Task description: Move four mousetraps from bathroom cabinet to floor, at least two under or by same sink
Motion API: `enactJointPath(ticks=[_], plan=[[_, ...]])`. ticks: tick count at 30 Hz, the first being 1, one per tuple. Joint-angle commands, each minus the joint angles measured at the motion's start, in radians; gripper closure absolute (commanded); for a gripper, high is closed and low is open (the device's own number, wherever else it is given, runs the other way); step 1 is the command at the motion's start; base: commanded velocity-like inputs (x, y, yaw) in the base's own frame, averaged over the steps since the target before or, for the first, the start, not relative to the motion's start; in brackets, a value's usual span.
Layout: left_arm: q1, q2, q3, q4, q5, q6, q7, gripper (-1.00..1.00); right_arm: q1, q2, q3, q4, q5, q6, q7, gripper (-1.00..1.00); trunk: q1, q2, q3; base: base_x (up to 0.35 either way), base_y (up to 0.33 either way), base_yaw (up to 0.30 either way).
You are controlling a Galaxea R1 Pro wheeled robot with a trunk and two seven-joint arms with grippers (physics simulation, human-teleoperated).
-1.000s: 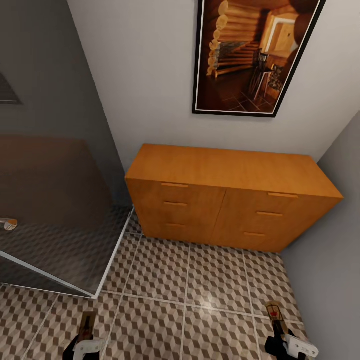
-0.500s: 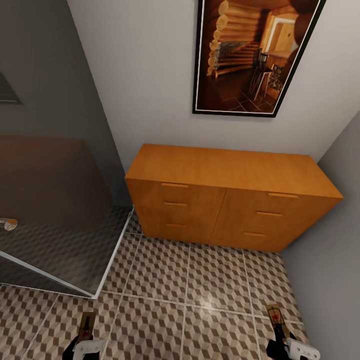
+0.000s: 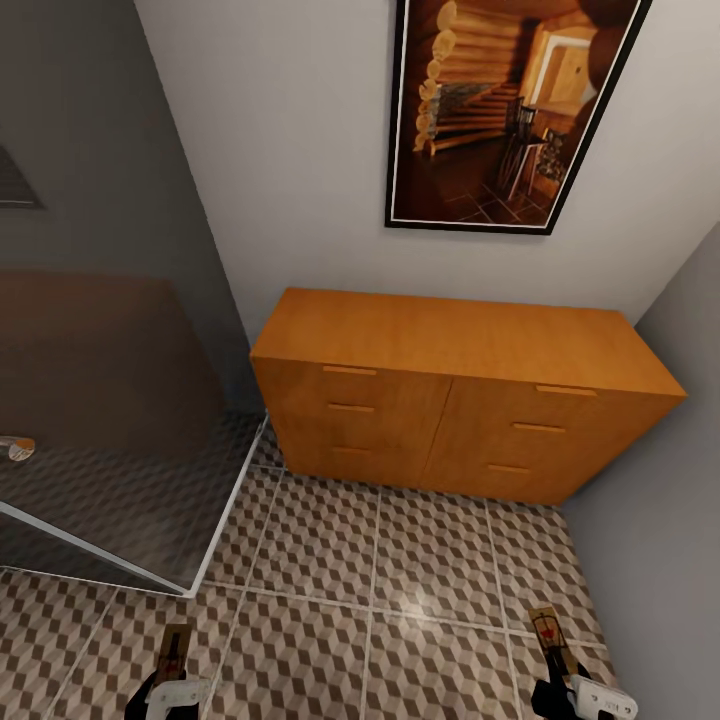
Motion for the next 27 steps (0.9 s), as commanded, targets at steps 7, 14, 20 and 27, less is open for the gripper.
enactJointPath(ticks=[7,14,20,27], plan=[[-0.001,-0.001,-0.008,0.003,-0.004,-0.004,0.012,1.0,-0.001,0.0,0.009,0.001,-0.002,-0.003,-0.01,1.0,0.001,-0.002,-0.002,0.0,0.0,0.0],[-0.001,-0.002,-0.008,0.003,-0.004,-0.004,0.012,1.0,-0.001,0.002,0.009,0.001,-0.002,-0.003,-0.013,1.0,0.001,-0.002,-0.002,0.0,0.0,0.133],[-0.001,-0.003,-0.008,0.003,-0.004,-0.004,0.012,1.0,-0.001,0.002,0.009,0.001,-0.002,-0.003,-0.013,1.0,0.001,-0.002,-0.002,-0.102,0.0,0.279],[-0.001,-0.004,-0.008,0.003,-0.004,-0.004,0.012,1.0,-0.001,0.002,0.009,0.002,-0.002,-0.003,-0.013,1.0,0.001,-0.002,-0.002,-0.31,0.0,0.283]])
